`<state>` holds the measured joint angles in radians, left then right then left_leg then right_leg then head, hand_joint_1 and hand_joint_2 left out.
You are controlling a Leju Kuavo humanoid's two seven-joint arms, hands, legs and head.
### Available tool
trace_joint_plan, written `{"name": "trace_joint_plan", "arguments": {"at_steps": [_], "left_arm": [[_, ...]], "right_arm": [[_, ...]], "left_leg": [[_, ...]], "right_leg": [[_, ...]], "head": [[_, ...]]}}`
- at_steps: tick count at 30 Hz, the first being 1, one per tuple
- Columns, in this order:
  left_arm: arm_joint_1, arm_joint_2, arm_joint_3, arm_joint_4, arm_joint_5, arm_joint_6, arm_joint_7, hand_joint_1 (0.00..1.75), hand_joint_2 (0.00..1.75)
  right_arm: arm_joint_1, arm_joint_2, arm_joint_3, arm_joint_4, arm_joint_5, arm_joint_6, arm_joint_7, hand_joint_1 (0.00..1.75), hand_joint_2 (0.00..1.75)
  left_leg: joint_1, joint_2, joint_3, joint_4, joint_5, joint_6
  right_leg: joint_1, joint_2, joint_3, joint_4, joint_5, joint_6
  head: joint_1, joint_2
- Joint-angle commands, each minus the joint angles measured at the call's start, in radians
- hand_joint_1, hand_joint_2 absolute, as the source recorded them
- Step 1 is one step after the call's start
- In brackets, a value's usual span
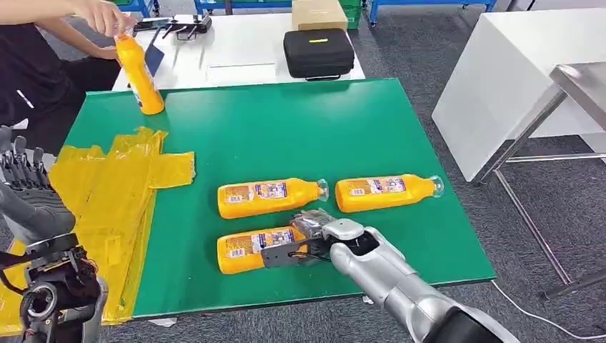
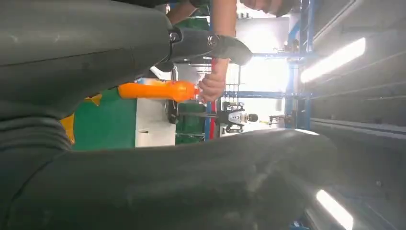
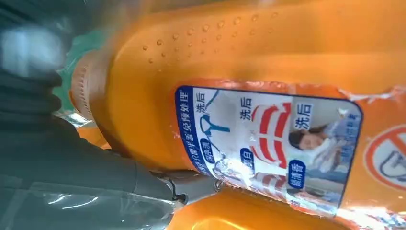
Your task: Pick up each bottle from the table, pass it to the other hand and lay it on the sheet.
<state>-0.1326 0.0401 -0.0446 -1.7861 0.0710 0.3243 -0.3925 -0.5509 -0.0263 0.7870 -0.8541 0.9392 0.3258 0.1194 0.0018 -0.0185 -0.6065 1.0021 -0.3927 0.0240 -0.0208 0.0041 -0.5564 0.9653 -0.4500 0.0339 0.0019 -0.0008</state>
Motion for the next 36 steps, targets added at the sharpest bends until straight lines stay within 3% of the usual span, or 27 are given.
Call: {"name": "trace_joint_plan", "arguments": {"at_steps": [1, 8, 12, 17, 18, 26, 31, 36], "left_arm": [[-0.048, 0.01, -0.011, 0.067, 0.015, -0.017, 0.039, 0.0, 0.0], [-0.017, 0.026, -0.004, 0.073, 0.047, -0.068, 0.056, 0.0, 0.0], [-0.006, 0.027, -0.003, 0.075, 0.072, -0.088, 0.066, 0.0, 0.0], [0.026, 0.038, 0.007, 0.091, 0.204, -0.179, 0.079, 0.0, 0.0], [0.029, 0.036, 0.006, 0.095, 0.251, -0.21, 0.092, 0.0, 1.75], [0.062, 0.034, -0.071, 0.097, 0.494, -0.356, 0.179, 0.0, 1.75], [0.033, 0.019, -0.198, 0.09, 0.571, -0.403, 0.203, 0.0, 1.75], [0.009, 0.011, -0.249, 0.085, 0.589, -0.393, 0.214, 0.0, 1.75]], "right_arm": [[-0.005, -0.019, -0.005, 0.047, -0.064, -0.016, -0.015, 1.75, 1.75], [0.049, -0.032, -0.148, -0.269, -0.208, -0.055, -0.018, 1.75, 1.75], [0.073, -0.031, -0.2, -0.349, -0.265, -0.073, -0.03, 1.75, 1.75], [0.133, -0.045, -0.332, -0.636, -0.431, -0.089, -0.05, 1.75, 1.75], [0.14, -0.055, -0.347, -0.673, -0.459, -0.087, -0.055, 1.75, 1.75], [0.129, -0.042, -0.409, -0.704, -0.508, -0.147, -0.072, 1.75, 1.75], [0.013, 0.022, -0.357, -0.506, -0.44, -0.234, -0.031, 1.75, 1.75], [-0.057, 0.075, -0.322, -0.358, -0.431, -0.274, -0.029, 1.75, 1.75]], "left_leg": [[0.001, -0.002, 0.0, -0.002, 0.001, -0.001], [0.0, 0.001, -0.002, -0.001, -0.001, -0.002], [0.0, 0.002, -0.011, 0.0, 0.001, 0.0], [-0.001, 0.002, -0.015, 0.001, 0.001, 0.0], [-0.001, 0.002, -0.017, 0.001, 0.002, 0.0], [-0.001, 0.001, -0.019, 0.0, 0.002, 0.001], [-0.001, 0.004, -0.02, 0.001, 0.002, 0.0], [0.0, 0.005, -0.02, 0.001, 0.003, 0.0]], "right_leg": [[0.001, -0.004, 0.002, -0.002, 0.001, 0.0], [0.001, -0.002, 0.0, 0.0, 0.001, 0.0], [0.0, 0.0, 0.0, 0.001, 0.004, 0.003], [0.0, 0.0, -0.003, 0.002, 0.004, 0.002], [0.0, 0.0, -0.005, 0.003, 0.005, 0.003], [0.0, 0.0, -0.007, 0.001, 0.005, 0.002], [0.0, 0.002, -0.008, 0.002, 0.006, 0.002], [0.0, 0.003, -0.009, 0.002, 0.007, 0.003]], "head": [[0.001, 0.0], [0.0, 0.0], [0.001, 0.0], [0.001, 0.0], [0.001, 0.0], [0.001, 0.0], [0.001, 0.0], [0.0, 0.0]]}}
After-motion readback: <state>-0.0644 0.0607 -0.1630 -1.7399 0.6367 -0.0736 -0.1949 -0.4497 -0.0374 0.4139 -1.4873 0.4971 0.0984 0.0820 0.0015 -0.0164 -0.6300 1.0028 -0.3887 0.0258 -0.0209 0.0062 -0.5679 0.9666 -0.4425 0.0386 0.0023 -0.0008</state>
